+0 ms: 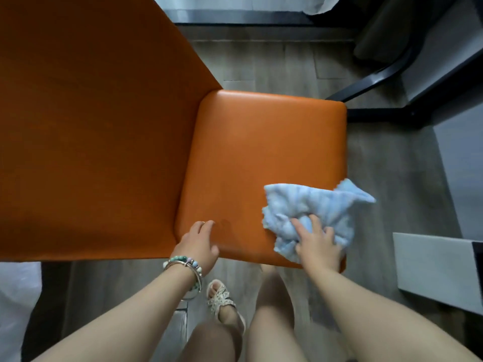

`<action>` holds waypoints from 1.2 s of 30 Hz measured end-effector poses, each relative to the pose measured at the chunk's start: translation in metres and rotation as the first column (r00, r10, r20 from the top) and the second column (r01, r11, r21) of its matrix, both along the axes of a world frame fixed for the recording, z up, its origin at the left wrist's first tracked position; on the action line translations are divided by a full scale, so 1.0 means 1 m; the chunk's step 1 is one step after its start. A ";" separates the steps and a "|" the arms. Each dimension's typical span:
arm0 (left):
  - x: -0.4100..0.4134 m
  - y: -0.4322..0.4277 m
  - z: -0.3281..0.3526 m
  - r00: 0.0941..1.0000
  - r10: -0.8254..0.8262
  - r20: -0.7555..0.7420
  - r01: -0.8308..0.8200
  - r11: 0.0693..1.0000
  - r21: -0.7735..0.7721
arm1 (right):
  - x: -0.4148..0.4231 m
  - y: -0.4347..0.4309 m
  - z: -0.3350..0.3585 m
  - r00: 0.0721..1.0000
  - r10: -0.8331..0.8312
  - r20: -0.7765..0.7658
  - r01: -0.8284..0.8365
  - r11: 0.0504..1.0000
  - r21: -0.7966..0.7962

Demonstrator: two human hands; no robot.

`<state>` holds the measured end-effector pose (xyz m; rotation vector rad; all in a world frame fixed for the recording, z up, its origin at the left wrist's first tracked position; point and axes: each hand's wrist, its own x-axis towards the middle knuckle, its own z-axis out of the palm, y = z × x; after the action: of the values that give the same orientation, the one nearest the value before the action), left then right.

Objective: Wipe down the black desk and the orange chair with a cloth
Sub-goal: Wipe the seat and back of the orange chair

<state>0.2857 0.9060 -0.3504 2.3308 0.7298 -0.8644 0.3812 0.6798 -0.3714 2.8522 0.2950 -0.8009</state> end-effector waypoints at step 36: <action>0.075 0.086 -0.014 0.813 0.582 0.023 -0.582 0.813 -0.018 | 0.198 0.312 -0.019 0.909 0.381 -0.171 -0.371 0.925 0.085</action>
<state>0.3603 0.9916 -0.3644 1.9142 1.3307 -0.5447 0.5793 0.9921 -0.3901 2.6351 0.8718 -0.9823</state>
